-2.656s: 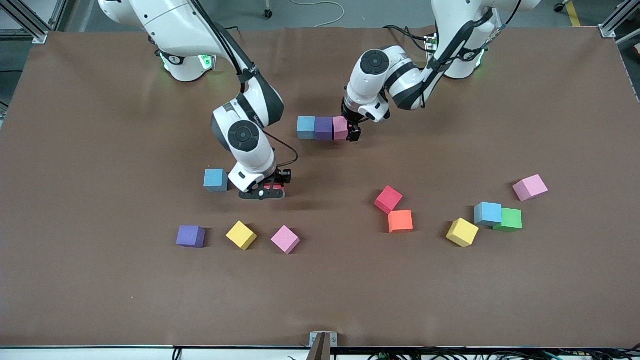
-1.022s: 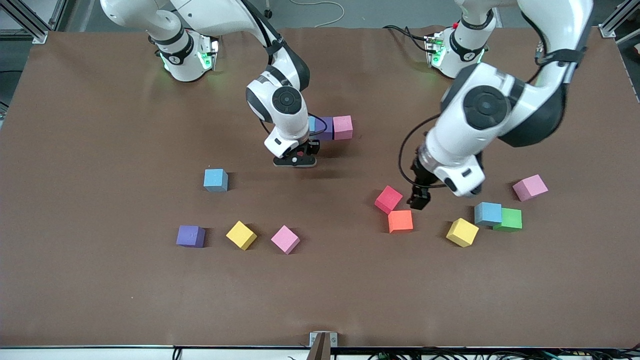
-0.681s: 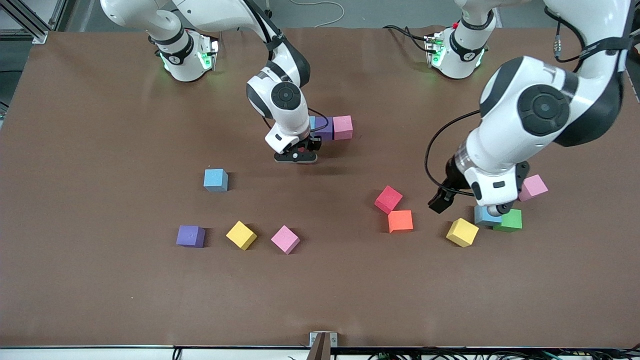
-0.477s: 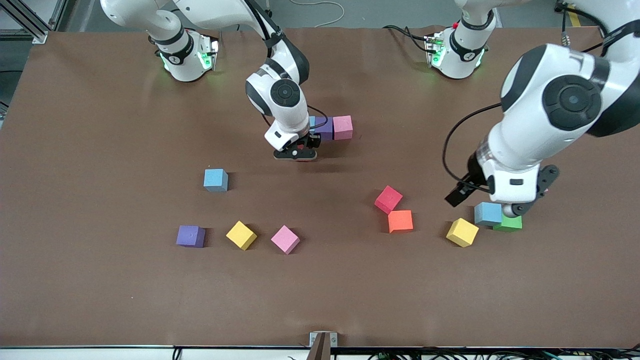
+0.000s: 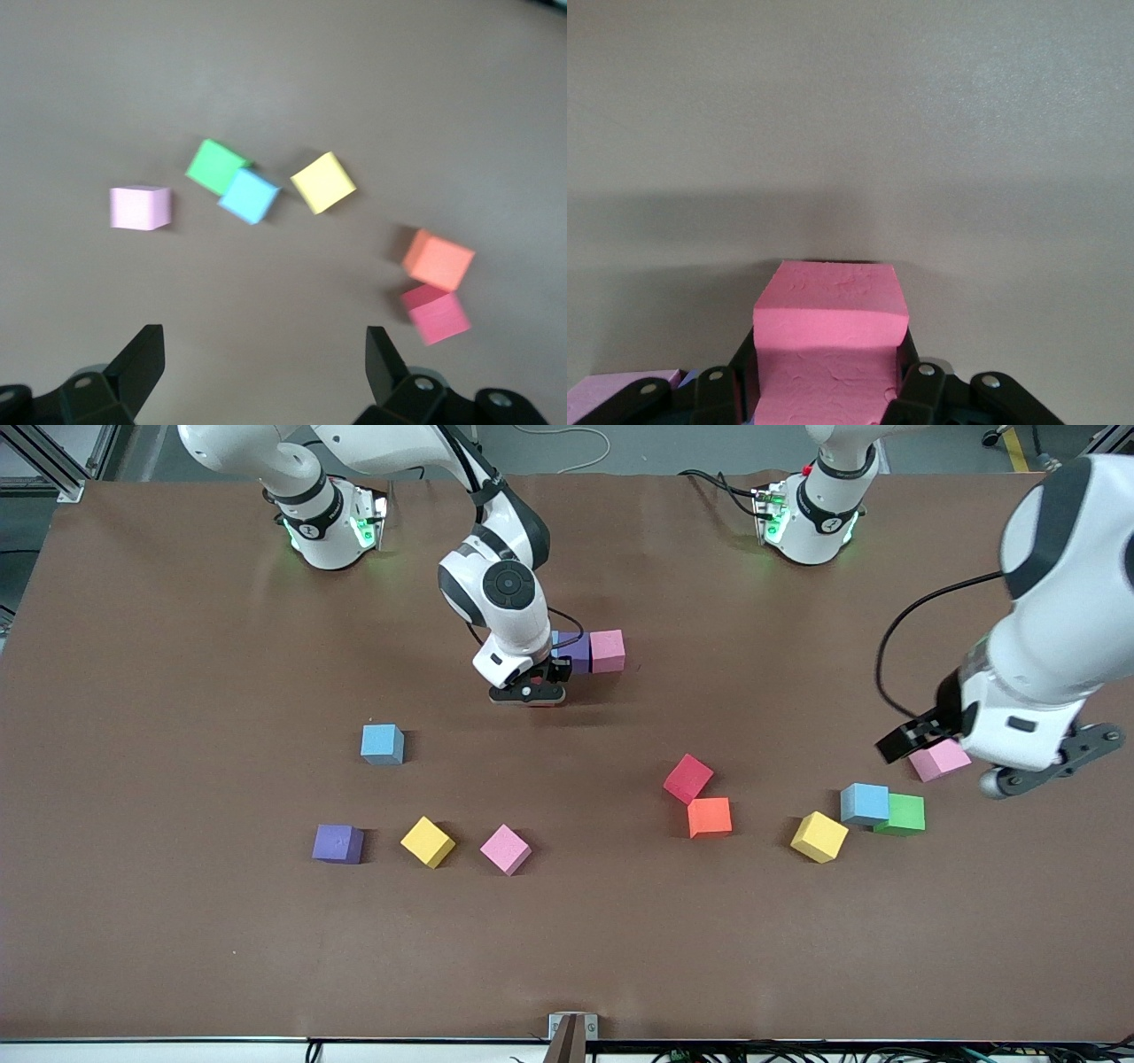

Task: Arrange 11 blocks into digit 3

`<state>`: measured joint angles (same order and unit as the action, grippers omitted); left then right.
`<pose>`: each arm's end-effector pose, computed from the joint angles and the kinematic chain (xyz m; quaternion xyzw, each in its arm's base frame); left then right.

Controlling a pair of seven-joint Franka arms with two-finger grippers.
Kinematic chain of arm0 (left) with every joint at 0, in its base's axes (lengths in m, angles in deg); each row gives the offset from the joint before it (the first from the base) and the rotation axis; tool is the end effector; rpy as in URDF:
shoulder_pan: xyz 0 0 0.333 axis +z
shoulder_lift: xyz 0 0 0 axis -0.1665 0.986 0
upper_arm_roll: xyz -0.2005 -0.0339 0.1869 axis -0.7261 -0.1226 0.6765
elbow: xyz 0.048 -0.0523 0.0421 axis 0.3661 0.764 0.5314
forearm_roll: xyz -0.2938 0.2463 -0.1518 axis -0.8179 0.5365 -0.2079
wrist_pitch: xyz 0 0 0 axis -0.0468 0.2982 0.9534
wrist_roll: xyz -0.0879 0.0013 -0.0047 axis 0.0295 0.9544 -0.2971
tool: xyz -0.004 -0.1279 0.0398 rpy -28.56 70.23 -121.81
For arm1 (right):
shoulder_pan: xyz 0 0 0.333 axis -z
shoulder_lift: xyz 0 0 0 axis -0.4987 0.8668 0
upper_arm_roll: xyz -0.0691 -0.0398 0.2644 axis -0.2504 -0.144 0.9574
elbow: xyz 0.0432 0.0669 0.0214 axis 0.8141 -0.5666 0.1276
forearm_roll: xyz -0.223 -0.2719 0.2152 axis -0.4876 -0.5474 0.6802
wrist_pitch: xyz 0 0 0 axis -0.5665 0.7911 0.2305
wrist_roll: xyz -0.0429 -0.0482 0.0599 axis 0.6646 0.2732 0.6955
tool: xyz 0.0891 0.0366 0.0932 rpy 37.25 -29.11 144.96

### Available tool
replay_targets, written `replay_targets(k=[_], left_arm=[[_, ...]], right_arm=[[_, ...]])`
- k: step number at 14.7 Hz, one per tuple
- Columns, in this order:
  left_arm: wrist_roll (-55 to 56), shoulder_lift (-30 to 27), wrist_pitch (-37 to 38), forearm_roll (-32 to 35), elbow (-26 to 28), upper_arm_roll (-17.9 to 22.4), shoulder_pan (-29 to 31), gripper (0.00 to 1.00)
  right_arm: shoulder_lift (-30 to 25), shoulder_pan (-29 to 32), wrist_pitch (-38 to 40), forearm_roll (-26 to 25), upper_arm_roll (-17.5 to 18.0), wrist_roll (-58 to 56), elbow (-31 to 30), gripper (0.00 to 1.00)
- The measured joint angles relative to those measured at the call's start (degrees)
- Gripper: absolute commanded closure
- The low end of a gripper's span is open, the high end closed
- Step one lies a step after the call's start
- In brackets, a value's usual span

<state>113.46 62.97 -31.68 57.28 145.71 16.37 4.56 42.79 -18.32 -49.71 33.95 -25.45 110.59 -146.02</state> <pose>0.6242 -0.1078 0.5084 -0.9811 -0.1850 0.0086 0.0568 0.3934 0.4560 0.1510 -0.9994 -0.0013 0.0297 0.0185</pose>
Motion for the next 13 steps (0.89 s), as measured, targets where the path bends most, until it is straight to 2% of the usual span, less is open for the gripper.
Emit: replay_targets(k=[3, 6, 8, 11, 13], left_arm=[[-5.8, -4.6, 3.2, -2.1, -0.1, 0.5, 1.1, 0.00], [-10.4, -9.4, 4.9, -5.5, 0.1, 3.2, 0.6, 0.00], [-18.2, -11.6, 5.1, -7.8, 0.7, 9.1, -1.9, 0.00], [-25.2, -13.7, 6.1, -9.3, 2.2, 22.2, -11.3, 0.00], [-25.6, -15.2, 6.3, -9.5, 3.9, 25.6, -15.0, 0.00]], right_arm=[[0.0, -0.3, 0.0, 0.0, 0.1, 0.0, -0.1, 0.99], [0.0, -0.8, 0.0, 0.0, 0.1, 0.0, -0.3, 0.99], [0.0, -1.3, 0.0, 0.0, 0.1, 0.0, -0.4, 0.99], [0.2, -1.8, 0.0, 0.0, 0.1, 0.0, -0.7, 0.99], [0.4, -1.9, -0.1, 0.0, 0.1, 0.0, -0.8, 0.99]])
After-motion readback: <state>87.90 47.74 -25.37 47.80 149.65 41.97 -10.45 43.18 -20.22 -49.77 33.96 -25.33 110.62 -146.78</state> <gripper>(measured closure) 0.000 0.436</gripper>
